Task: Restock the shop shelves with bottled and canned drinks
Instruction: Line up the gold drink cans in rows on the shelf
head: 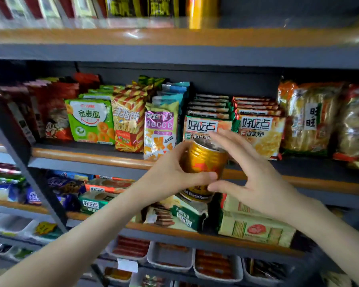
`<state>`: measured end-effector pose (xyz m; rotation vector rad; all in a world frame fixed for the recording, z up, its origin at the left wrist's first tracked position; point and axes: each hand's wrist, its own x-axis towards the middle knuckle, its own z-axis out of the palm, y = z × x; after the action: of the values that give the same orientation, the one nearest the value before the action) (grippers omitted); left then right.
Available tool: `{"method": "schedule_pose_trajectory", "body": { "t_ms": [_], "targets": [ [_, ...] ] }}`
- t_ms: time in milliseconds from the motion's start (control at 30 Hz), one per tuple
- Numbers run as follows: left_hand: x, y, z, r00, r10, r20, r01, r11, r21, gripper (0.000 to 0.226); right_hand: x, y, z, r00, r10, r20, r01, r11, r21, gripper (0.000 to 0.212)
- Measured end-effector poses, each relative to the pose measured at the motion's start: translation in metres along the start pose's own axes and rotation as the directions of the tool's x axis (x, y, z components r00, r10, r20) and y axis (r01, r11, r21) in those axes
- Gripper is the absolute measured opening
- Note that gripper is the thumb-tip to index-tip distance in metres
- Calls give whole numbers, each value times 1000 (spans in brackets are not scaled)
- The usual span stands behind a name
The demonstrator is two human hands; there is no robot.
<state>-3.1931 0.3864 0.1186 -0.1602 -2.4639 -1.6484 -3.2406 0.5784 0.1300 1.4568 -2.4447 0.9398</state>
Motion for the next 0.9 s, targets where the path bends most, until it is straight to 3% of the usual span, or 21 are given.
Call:
{"method": "schedule_pose_trajectory", "body": {
  "t_ms": [133, 233, 433, 500, 667, 800, 900],
  "targets": [
    [14, 51, -22, 942, 309, -130, -267, 926, 265, 74, 31, -23, -49, 984, -176, 30, 178, 965, -192, 85],
    [25, 88, -39, 856, 488, -172, -404, 838, 368, 71, 53, -44, -81, 947, -322, -19, 267, 816, -514, 100],
    [55, 145, -60, 689, 689, -227, -582, 712, 393, 72, 83, -70, -121, 863, -448, -234, 168, 691, -703, 94],
    [66, 158, -65, 668, 699, -253, -600, 708, 373, 72, 89, -74, -132, 845, -462, -269, 121, 655, -746, 92],
    [94, 181, -63, 635, 728, -259, -627, 681, 378, 74, 105, -75, -163, 910, -276, -308, 101, 871, -481, 97],
    [118, 193, -70, 681, 723, -113, -633, 659, 406, 87, 124, -56, -182, 878, -336, -341, 227, 919, -323, 93],
    [130, 187, -85, 657, 754, 21, -616, 520, 591, 78, 142, -37, -195, 889, -292, -353, 204, 942, -266, 92]
  ]
}}
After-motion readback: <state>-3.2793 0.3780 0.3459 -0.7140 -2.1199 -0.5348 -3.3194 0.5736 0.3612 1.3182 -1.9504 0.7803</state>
